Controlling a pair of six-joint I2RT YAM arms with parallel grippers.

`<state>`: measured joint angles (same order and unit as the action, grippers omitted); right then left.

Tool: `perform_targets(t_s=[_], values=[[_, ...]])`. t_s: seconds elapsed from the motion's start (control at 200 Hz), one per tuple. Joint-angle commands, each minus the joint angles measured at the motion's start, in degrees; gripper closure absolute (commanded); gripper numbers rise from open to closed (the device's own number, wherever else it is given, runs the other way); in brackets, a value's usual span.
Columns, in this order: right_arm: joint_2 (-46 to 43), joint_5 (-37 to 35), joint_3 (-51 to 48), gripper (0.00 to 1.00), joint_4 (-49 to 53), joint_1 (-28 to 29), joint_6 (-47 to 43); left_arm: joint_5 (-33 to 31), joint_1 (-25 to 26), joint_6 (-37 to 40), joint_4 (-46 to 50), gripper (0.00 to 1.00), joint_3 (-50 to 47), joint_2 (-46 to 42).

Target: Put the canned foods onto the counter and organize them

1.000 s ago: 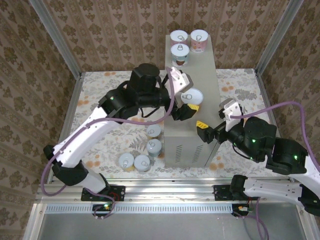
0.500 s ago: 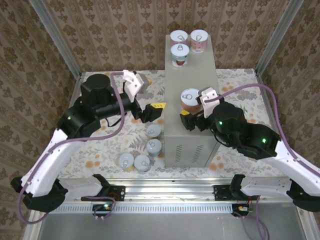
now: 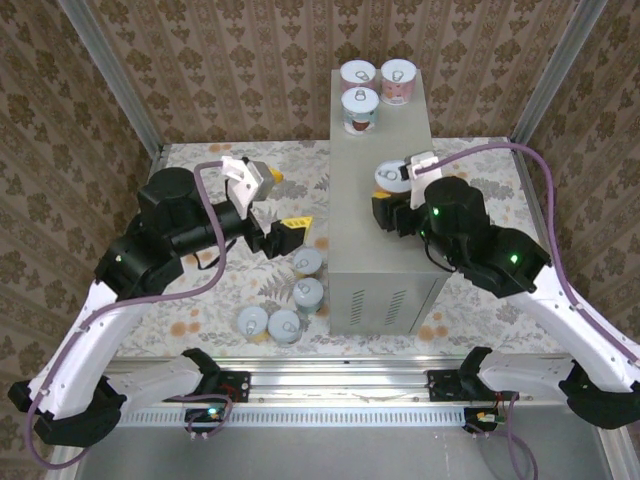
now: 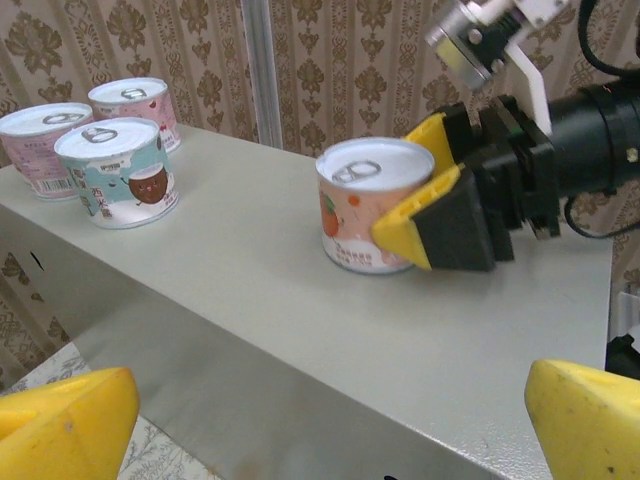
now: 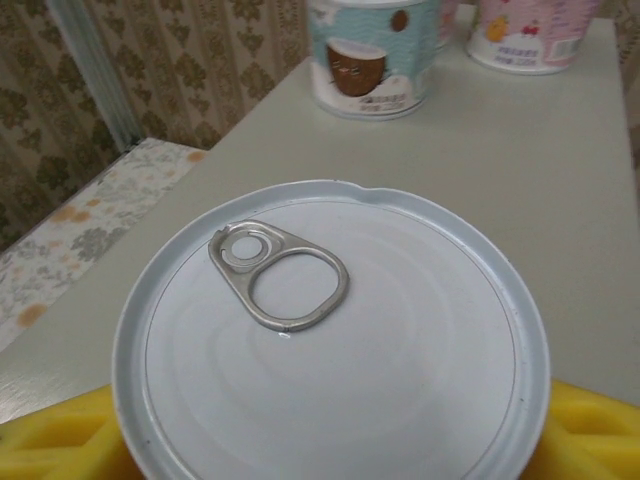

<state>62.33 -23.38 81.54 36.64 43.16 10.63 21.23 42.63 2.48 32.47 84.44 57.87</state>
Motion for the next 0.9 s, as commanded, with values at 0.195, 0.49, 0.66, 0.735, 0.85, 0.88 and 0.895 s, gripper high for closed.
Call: perform_targets(t_s=[0.195,0.49,0.66,0.735,0.85,0.88,0.895], values=[[8.6,16.5,10.4,0.31,-2.9,-15.7,-4.9,3.1,-1.3,-2.6,-3.1,0.00,-1.9,-0.5],[16.3,28.4,14.7,0.30,-7.1,-24.7,-8.8,4.8,-1.7,-2.7,-5.6,0.00,-3.4,-0.2],[21.7,30.9,18.1,0.29,-7.6,-27.0,-9.3,5.8,-2.5,-3.0,-6.3,0.00,-3.7,0.1],[23.1,30.9,18.9,0.27,-7.6,-26.9,-9.8,5.8,-2.7,-3.0,-7.0,0.00,-4.4,-0.3],[23.8,30.3,18.5,0.23,-8.0,-27.0,-9.7,5.6,-3.2,-3.0,-6.8,0.00,-4.5,-0.4],[23.5,30.0,18.0,0.22,-8.4,-26.9,-9.6,5.6,-3.2,-2.9,-6.9,0.00,-4.6,-0.4],[23.4,29.9,17.7,0.22,-8.6,-27.0,-9.6,5.6,-3.2,-2.9,-6.9,0.00,-4.6,-0.5]])
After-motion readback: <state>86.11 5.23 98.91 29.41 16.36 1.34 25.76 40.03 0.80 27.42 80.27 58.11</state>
